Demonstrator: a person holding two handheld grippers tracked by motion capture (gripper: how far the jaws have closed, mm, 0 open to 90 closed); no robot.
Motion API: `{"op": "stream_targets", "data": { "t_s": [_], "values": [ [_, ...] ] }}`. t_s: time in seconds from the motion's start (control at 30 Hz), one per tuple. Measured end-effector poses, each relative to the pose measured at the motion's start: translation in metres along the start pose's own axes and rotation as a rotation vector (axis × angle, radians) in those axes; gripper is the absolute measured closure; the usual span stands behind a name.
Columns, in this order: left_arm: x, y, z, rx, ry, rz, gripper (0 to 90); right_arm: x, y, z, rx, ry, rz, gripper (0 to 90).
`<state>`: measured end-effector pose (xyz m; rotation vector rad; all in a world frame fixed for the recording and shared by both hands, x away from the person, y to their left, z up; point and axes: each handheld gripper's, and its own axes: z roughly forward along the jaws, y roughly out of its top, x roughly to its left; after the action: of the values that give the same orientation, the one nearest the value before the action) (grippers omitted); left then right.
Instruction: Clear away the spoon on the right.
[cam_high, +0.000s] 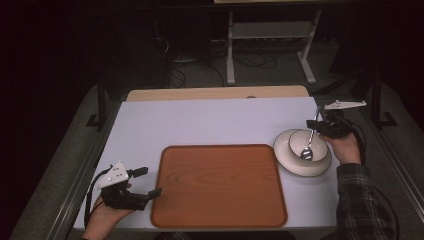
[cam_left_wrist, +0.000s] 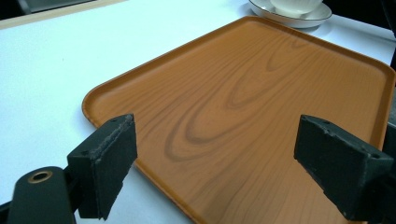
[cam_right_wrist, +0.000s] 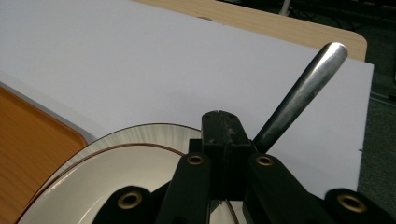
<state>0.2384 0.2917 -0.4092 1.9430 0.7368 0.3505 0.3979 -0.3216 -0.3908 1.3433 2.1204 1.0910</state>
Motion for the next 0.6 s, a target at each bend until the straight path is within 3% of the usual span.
{"op": "stream_targets", "data": {
  "t_s": [0.6],
  "values": [
    [0.006, -0.001, -0.005, -0.001, 0.038, -0.009, 13.1, -0.007, -0.008, -0.014, 0.006, -0.049, 0.029, 89.7]
  ]
}}
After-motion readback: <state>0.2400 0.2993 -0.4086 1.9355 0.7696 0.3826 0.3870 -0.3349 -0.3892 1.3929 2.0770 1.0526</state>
